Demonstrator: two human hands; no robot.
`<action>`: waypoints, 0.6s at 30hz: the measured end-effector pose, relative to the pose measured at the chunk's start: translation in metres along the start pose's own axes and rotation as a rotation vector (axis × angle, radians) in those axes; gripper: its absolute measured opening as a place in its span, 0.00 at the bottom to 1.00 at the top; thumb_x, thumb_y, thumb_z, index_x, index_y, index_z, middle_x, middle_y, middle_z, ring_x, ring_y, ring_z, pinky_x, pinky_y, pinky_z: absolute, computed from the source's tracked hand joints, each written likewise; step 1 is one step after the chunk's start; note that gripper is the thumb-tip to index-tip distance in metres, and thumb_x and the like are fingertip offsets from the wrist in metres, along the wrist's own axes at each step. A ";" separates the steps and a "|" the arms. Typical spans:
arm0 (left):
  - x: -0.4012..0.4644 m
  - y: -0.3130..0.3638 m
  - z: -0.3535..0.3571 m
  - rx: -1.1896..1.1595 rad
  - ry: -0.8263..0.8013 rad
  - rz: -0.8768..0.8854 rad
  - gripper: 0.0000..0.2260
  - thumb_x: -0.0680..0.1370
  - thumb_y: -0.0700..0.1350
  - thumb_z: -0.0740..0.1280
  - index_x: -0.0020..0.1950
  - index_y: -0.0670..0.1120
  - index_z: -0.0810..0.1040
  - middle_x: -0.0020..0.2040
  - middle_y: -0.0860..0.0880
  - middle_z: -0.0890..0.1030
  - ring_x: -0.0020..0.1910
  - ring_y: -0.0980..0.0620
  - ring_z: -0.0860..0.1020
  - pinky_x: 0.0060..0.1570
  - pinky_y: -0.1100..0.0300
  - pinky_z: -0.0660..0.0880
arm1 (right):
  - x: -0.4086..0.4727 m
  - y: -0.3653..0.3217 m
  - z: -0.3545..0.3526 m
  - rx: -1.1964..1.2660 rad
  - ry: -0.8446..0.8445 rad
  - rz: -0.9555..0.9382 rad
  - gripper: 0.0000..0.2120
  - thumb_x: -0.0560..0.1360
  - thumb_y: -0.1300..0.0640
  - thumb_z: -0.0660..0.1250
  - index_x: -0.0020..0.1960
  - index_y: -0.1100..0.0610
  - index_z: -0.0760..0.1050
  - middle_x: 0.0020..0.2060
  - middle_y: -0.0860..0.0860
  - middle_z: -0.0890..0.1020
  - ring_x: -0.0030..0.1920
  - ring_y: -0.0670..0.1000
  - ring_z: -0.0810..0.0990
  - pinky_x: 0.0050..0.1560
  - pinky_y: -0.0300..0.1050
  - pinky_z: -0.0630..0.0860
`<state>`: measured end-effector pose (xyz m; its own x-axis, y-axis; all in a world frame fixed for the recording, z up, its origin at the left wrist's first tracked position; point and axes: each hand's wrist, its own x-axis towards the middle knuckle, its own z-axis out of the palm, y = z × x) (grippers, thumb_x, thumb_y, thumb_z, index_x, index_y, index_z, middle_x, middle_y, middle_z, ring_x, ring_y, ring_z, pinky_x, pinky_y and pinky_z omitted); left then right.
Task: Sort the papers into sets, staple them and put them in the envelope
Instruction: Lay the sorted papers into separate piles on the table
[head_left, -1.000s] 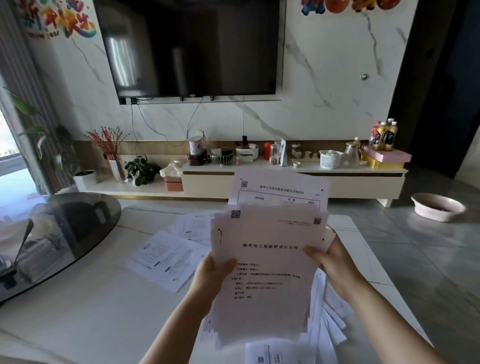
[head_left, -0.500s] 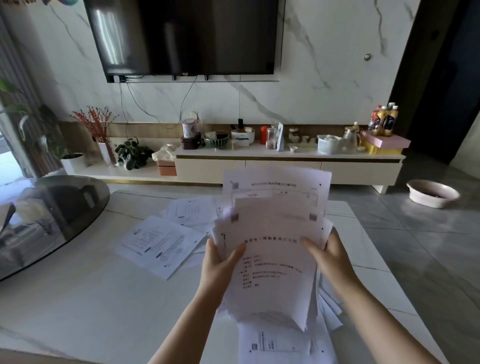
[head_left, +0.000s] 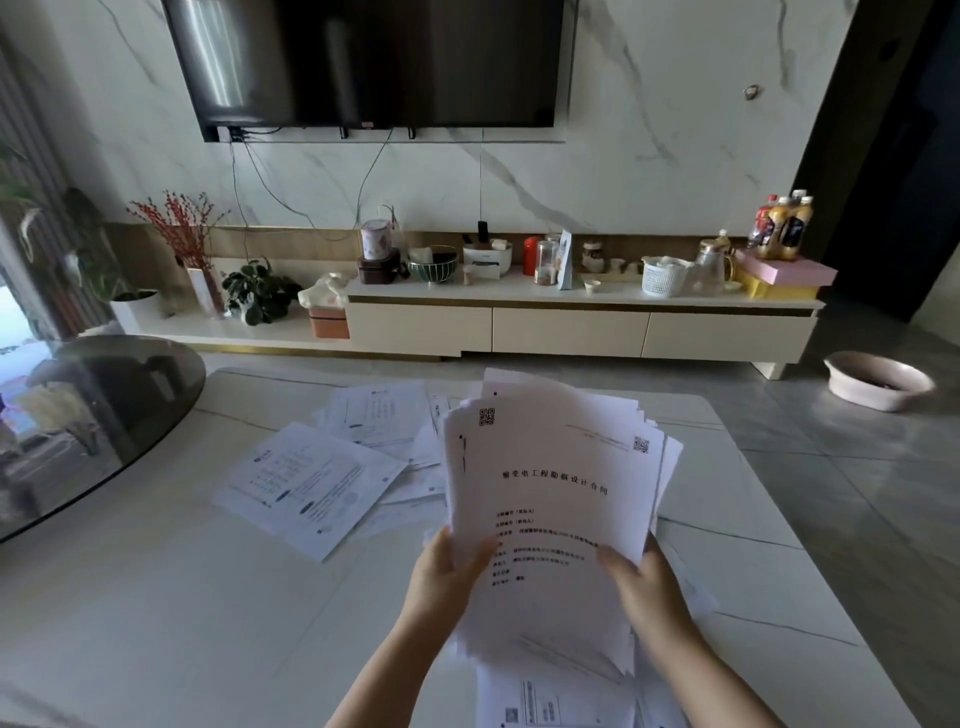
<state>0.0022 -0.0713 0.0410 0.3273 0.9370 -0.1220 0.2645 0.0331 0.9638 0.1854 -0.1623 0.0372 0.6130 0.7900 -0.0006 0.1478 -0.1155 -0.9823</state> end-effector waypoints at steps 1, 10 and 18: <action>0.001 0.001 0.001 0.020 0.022 0.008 0.02 0.79 0.47 0.66 0.50 0.51 0.74 0.50 0.47 0.82 0.47 0.50 0.80 0.51 0.48 0.78 | -0.001 -0.002 0.001 -0.019 0.005 -0.023 0.12 0.78 0.67 0.62 0.59 0.55 0.71 0.45 0.44 0.79 0.46 0.43 0.77 0.38 0.27 0.70; -0.003 0.006 0.020 0.036 0.014 -0.017 0.07 0.81 0.42 0.60 0.57 0.43 0.67 0.49 0.48 0.74 0.48 0.48 0.76 0.54 0.46 0.75 | -0.003 0.023 -0.007 -0.149 0.045 0.118 0.09 0.76 0.69 0.60 0.56 0.63 0.68 0.44 0.60 0.77 0.52 0.64 0.77 0.47 0.50 0.73; 0.024 -0.003 0.038 0.196 -0.038 -0.060 0.13 0.78 0.38 0.61 0.61 0.47 0.68 0.51 0.48 0.78 0.47 0.46 0.78 0.46 0.53 0.77 | 0.014 0.051 -0.024 -0.283 0.127 0.200 0.12 0.76 0.67 0.60 0.58 0.58 0.71 0.49 0.56 0.81 0.48 0.57 0.79 0.48 0.49 0.74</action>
<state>0.0435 -0.0619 0.0258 0.3383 0.9216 -0.1901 0.4551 0.0166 0.8903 0.2196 -0.1718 -0.0083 0.7400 0.6564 -0.1464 0.2137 -0.4359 -0.8743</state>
